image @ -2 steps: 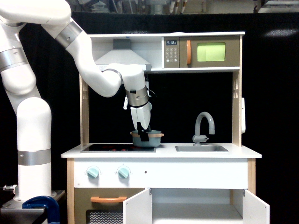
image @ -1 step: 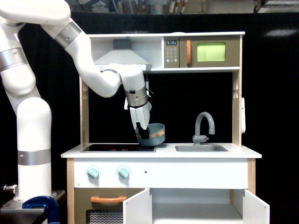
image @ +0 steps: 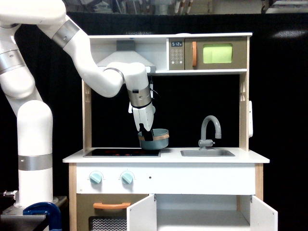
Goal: Put the bowl inside the kitchen cabinet
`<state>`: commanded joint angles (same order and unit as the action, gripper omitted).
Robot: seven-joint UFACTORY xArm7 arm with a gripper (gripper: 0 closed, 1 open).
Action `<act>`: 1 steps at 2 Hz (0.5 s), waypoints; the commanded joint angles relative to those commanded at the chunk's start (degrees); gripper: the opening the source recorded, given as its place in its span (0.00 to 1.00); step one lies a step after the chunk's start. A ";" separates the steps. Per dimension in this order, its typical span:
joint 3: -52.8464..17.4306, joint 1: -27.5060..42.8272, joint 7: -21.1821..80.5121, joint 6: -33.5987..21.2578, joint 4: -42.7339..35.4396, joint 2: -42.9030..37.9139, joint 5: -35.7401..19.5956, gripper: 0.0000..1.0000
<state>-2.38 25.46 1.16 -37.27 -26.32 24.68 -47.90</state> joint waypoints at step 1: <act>-8.76 -7.70 3.55 -11.73 -2.04 4.54 9.97 0.00</act>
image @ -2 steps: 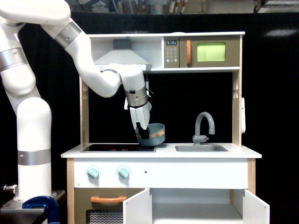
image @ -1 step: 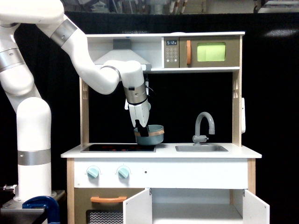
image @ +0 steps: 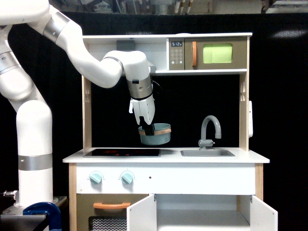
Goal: Put the bowl inside the kitchen cabinet
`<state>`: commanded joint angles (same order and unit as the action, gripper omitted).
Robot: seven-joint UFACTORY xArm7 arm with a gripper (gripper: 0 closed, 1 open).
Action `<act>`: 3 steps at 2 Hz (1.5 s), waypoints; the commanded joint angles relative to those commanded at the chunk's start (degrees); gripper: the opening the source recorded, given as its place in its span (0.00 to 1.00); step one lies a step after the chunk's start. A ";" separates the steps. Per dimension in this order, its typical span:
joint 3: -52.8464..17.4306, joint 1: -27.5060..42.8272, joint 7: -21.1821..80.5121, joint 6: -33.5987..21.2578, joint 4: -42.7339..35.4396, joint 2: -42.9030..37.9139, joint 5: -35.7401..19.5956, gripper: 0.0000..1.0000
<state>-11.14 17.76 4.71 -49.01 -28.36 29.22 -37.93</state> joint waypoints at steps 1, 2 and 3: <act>-13.63 -5.66 14.31 -8.15 -7.24 -8.36 4.72 0.00; -24.02 -10.51 28.01 -15.11 -13.71 -17.22 6.18 0.00; -30.14 -15.20 42.66 -17.44 -16.23 -27.66 3.14 0.00</act>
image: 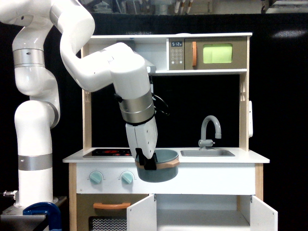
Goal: Put the bowl inside the kitchen cabinet
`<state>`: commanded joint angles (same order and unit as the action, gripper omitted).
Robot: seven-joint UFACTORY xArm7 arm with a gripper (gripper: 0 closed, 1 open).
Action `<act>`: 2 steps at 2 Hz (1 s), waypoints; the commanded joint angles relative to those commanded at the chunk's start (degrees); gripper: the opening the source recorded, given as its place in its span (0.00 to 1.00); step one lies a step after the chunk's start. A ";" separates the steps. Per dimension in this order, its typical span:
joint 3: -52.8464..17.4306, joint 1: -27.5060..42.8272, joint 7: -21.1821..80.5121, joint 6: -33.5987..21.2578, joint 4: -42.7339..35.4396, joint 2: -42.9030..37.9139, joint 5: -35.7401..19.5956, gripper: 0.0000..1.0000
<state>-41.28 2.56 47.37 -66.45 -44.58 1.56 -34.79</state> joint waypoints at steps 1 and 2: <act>3.09 -4.89 13.31 2.37 -2.23 -14.99 -10.92 0.00; 13.74 -4.65 17.20 10.75 -1.80 -23.80 -23.89 0.00</act>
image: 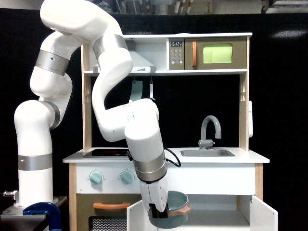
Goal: Put the bowl inside the kitchen cabinet
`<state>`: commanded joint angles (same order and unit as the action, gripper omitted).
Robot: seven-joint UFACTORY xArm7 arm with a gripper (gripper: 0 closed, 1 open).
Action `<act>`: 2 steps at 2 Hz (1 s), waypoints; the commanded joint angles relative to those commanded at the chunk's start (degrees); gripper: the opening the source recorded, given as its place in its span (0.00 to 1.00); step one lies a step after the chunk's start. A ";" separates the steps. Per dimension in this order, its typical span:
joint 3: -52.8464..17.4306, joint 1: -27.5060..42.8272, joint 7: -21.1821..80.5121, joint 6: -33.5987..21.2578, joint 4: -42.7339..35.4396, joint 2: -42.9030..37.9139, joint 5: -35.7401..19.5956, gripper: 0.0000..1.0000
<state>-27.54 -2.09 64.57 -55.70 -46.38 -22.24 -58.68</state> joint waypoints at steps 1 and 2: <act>8.42 -0.37 1.67 5.57 -2.14 -6.32 -8.21 0.00; 17.00 2.23 -0.84 12.32 -3.71 -8.86 -15.01 0.00</act>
<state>-10.54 0.14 63.74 -43.38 -50.09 -31.09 -73.69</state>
